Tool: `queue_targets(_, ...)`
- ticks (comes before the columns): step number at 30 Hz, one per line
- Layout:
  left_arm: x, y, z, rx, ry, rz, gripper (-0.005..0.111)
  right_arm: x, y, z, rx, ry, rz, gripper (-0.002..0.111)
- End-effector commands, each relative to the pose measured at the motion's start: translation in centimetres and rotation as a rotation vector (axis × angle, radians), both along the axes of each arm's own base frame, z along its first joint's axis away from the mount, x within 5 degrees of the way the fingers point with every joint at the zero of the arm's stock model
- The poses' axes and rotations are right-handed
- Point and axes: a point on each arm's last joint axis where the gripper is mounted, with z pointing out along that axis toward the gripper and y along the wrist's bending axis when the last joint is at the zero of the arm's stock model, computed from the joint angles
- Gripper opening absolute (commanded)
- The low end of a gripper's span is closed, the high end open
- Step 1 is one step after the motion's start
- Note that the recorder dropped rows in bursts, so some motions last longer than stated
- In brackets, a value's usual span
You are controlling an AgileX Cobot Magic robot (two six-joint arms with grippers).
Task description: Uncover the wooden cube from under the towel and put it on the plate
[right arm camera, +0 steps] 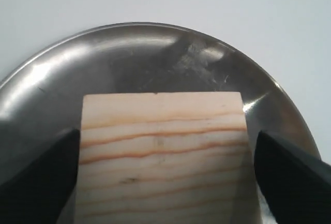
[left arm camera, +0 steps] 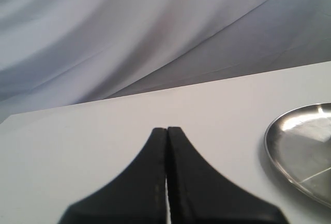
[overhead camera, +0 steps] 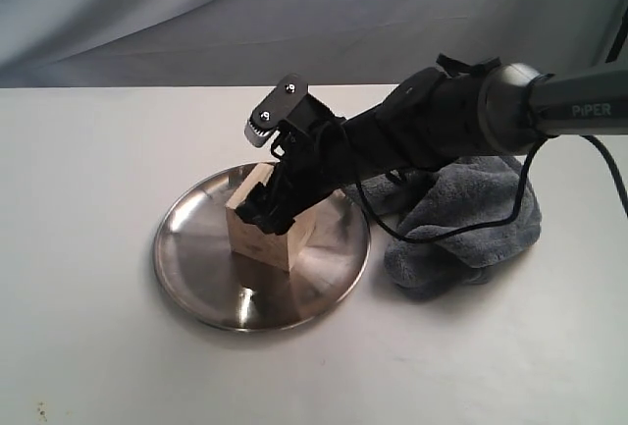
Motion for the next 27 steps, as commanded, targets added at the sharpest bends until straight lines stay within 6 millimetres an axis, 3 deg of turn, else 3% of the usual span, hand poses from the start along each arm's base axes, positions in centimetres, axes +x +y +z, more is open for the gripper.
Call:
queue_targets(1,0.0,0.0,0.1,-0.01,-0.013,-0.002,0.0,0.0,0.4,0.8,0.07,0.029,-0.048,0.101)
queue_targets(7,0.0,0.0,0.1,-0.01,-0.013,-0.002,0.0,0.0,0.4,1.0,0.065,0.019,-0.039,0.103)
queue_targets(10,0.0,0.0,0.1,-0.01,-0.013,-0.002,0.0,-0.1,0.2,2.1,0.073,-0.01,-0.04,0.103)
queue_targets(18,0.0,0.0,0.1,-0.01,-0.013,-0.002,0.0,-0.3,-1.0,8.5,0.122,-0.199,-0.105,0.103)
queue_targets(27,0.0,0.0,0.1,-0.01,-0.013,-0.002,0.0,-2.4,-2.6,14.8,0.129,-0.349,-0.08,0.103)
